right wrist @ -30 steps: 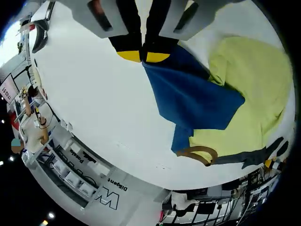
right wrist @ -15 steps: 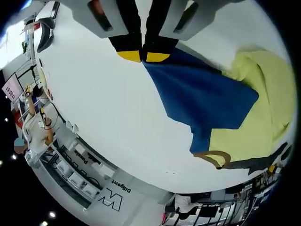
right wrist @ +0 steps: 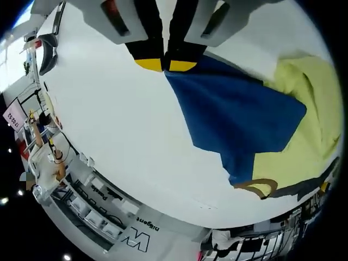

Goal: Fold the garment on the visible template until the final outline fits inside the template.

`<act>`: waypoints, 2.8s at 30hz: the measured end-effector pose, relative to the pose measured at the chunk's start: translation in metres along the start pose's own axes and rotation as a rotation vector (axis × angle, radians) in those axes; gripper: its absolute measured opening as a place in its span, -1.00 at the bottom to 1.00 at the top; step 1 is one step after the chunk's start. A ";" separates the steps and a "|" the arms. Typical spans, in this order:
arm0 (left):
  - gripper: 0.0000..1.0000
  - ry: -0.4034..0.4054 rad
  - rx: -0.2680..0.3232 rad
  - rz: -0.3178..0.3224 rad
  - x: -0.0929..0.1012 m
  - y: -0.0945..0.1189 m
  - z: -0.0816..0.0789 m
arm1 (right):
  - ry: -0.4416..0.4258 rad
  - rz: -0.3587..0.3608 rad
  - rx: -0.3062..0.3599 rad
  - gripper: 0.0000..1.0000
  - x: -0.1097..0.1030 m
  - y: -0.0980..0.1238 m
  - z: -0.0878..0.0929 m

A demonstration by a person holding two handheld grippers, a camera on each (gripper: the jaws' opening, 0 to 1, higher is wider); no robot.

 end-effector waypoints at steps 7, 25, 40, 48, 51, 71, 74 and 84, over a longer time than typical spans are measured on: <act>-0.68 -0.019 0.044 0.013 0.011 0.012 -0.006 | -0.032 0.040 0.018 -0.72 0.010 0.021 -0.009; -0.58 -0.068 0.075 0.248 0.071 0.038 0.008 | -0.017 -0.067 0.160 -0.44 -0.030 0.052 -0.039; -0.57 -0.130 0.044 0.464 0.121 0.047 0.027 | -0.002 -0.275 0.295 -0.42 -0.085 0.057 -0.054; -0.47 -0.231 0.014 0.567 0.141 0.050 0.039 | 0.036 -0.389 0.324 -0.41 -0.114 0.061 -0.059; -0.50 -0.347 0.007 0.611 0.151 0.055 0.043 | 0.064 -0.480 0.335 -0.41 -0.133 0.060 -0.060; -0.65 -0.584 -0.032 0.647 0.174 0.050 0.066 | 0.351 -0.708 0.267 -0.54 -0.230 0.058 -0.059; -0.69 -0.601 -0.026 0.646 0.175 0.050 0.066 | 0.394 -0.683 0.261 -0.64 -0.235 0.055 -0.060; -1.00 -0.622 -0.012 0.638 0.180 0.048 0.062 | 0.446 -0.653 0.285 -1.00 -0.225 0.064 -0.061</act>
Point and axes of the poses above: the point that each gripper's makers call its tool centre point, and the gripper's own axes: y roughly backward along the fingers, x roughly to its right, z roughly out of its underside, the point moved 7 cm from there along y, roughly backward along the fingers, and after that the axes turned 2 degrees about -x, right-handed, at the moved point
